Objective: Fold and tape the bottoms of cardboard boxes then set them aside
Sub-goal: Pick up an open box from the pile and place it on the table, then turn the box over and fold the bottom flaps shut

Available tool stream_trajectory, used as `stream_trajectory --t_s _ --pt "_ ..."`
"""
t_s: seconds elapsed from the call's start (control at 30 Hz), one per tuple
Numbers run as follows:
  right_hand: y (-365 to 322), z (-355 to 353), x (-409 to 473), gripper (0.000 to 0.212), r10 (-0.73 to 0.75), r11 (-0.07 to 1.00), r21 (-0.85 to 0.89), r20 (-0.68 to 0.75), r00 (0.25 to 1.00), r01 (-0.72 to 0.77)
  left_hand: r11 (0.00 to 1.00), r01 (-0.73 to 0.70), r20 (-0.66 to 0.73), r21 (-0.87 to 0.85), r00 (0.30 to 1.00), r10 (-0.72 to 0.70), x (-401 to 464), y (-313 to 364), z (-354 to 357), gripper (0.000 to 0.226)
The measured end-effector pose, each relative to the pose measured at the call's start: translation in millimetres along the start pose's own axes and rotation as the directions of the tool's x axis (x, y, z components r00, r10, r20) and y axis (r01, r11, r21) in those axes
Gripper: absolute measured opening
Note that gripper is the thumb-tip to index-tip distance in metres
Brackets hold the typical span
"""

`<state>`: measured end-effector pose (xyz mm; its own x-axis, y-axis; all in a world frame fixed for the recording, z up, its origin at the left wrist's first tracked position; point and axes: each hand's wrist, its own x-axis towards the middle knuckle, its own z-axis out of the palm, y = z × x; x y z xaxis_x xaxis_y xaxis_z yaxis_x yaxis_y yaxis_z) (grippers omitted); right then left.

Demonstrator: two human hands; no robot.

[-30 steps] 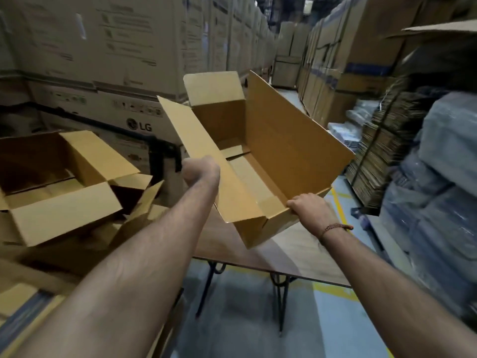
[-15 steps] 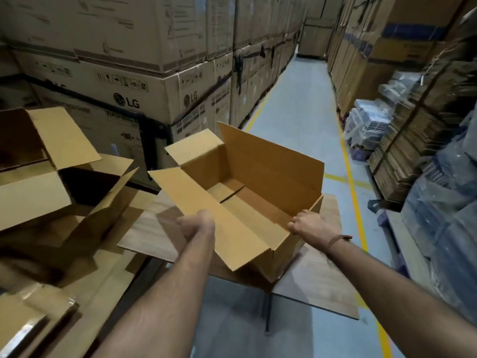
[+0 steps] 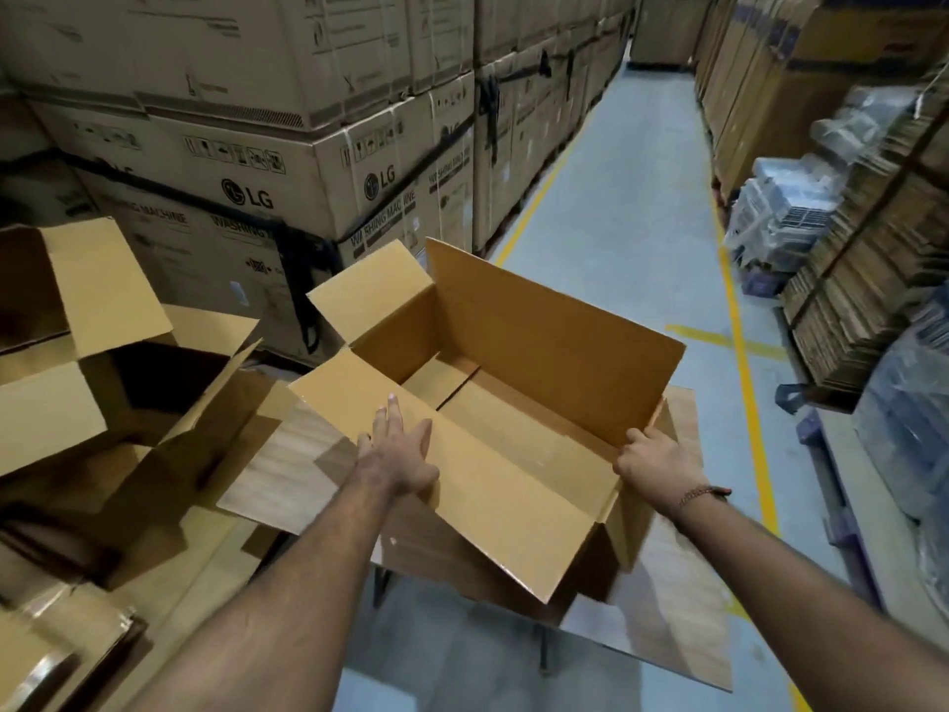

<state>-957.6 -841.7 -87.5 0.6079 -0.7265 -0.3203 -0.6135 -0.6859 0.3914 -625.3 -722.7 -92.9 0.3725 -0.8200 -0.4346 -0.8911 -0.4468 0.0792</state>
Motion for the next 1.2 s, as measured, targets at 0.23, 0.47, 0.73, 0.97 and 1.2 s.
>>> stream_trajectory --t_s 0.23,0.47,0.73,0.97,1.2 --pt "-45.0 -23.3 31.7 0.040 0.191 0.586 0.749 0.245 0.951 -0.311 0.942 -0.147 0.050 0.301 0.989 0.138 56.8 6.8 -15.8 0.133" --pt "-130.2 -14.8 53.4 0.036 0.219 0.675 0.654 0.262 0.940 -0.340 0.912 -0.337 -0.059 0.234 0.931 0.359 97.7 1.2 -18.5 0.046" --pt "-144.8 -8.5 59.5 0.046 0.475 0.709 0.512 0.161 0.865 -0.485 0.721 -0.590 -0.039 0.364 0.764 0.644 138.8 -14.1 -18.8 0.028" --pt "-111.8 -7.8 47.2 0.039 0.544 0.742 0.400 0.111 0.832 -0.538 0.681 -0.713 -0.041 0.167 0.685 0.727 124.9 -16.1 -7.7 0.040" --pt "-99.9 8.7 39.8 0.035 0.449 0.779 0.410 0.166 0.878 -0.475 0.843 -0.538 -0.036 0.000 0.842 0.538 132.7 -35.8 -18.4 0.090"
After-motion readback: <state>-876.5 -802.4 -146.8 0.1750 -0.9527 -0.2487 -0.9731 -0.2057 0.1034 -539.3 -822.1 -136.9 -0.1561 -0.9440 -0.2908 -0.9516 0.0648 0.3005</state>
